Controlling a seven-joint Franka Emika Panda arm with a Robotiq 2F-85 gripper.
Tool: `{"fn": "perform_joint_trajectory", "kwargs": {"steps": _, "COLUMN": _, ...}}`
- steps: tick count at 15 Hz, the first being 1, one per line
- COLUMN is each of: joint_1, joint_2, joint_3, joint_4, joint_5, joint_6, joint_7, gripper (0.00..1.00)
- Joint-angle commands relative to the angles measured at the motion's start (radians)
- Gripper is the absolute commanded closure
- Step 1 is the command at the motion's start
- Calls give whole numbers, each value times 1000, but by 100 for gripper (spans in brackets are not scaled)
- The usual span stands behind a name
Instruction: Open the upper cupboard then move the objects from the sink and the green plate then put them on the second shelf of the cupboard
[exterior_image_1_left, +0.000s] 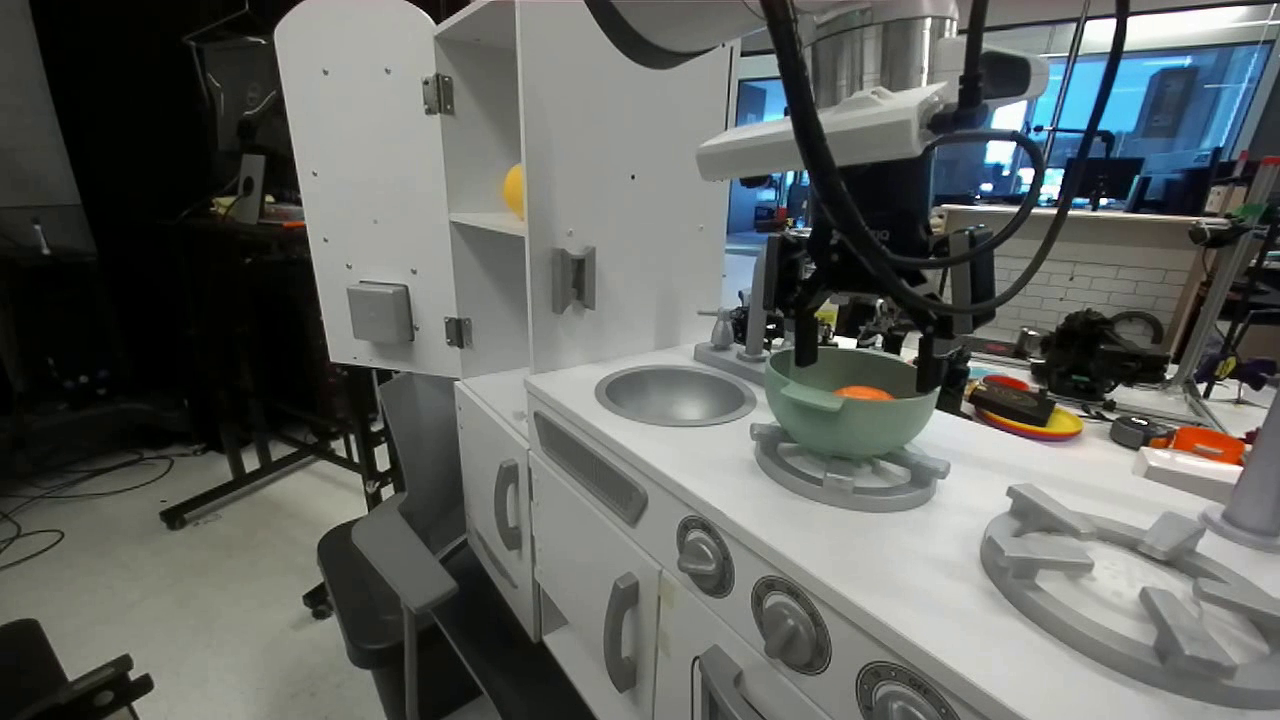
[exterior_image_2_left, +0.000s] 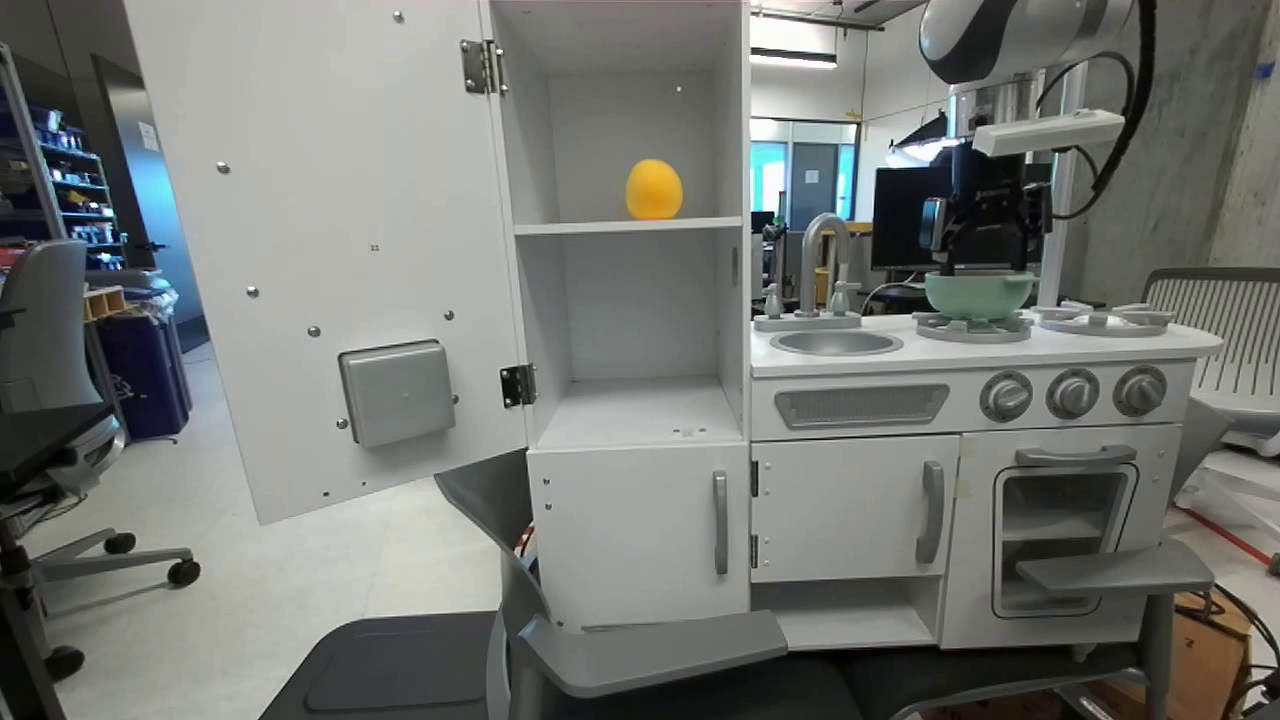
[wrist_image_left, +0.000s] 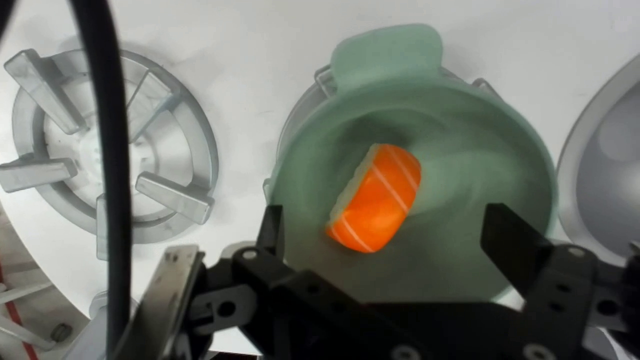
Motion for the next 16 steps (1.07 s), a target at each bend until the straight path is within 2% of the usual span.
{"fn": "perform_joint_trajectory", "kwargs": {"steps": 1, "joint_1": 0, "joint_2": -9, "joint_3": 12, "joint_4": 19, "joint_5": 20, "joint_6": -33, "joint_7": -26, "gripper": 0}}
{"fn": "perform_joint_trajectory", "kwargs": {"steps": 16, "joint_1": 17, "joint_2": 13, "joint_3": 20, "joint_4": 44, "joint_5": 13, "joint_6": -76, "joint_7": -28, "gripper": 0}}
